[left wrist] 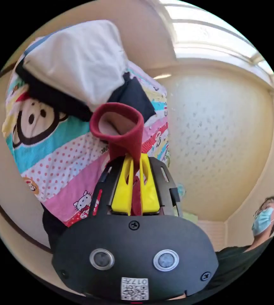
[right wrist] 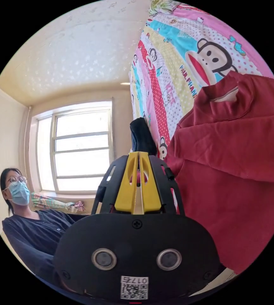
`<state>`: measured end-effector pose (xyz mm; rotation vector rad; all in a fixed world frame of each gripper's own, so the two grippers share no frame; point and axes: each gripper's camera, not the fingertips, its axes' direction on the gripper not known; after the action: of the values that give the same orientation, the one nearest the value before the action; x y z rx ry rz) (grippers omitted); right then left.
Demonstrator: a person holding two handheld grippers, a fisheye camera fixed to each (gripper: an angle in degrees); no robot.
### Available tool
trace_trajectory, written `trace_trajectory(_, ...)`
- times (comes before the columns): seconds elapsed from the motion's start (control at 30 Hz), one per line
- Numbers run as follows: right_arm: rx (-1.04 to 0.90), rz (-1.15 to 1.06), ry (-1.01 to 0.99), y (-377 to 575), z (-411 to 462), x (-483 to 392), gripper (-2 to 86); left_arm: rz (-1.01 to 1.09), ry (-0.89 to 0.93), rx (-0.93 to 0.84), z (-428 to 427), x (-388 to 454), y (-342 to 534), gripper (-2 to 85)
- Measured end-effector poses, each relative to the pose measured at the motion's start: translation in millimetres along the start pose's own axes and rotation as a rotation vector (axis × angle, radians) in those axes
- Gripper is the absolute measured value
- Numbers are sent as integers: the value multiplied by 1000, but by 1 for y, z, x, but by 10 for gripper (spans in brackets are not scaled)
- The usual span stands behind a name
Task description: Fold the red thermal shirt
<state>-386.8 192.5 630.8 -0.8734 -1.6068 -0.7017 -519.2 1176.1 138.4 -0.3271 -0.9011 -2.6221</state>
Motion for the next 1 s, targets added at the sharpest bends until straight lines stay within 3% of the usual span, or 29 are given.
trace_trajectory(0.13,-114,-67,34,0,34,-30,95,436,-7,-162,66,130,35,36)
trace_trajectory(0.3,64,-16,-23,9,-25,-28,69,753,103,-395,206,225,133,38)
trace_trajectory(0.43,297,182,-47,50,-115,10,62,885,103,-616,339,244,247,46)
trace_trajectory(0.6,411,351,79,116,-201,40,70,894,-33,-916,460,192,366,76)
trace_trajectory(0.73,481,428,73,158,-245,61,72,769,-89,-1113,475,123,420,67)
trace_trajectory(0.87,459,449,64,162,-256,79,77,751,-262,-1077,431,74,419,65)
trace_trajectory(1.0,352,386,118,131,-248,79,84,617,-420,-904,362,26,373,69)
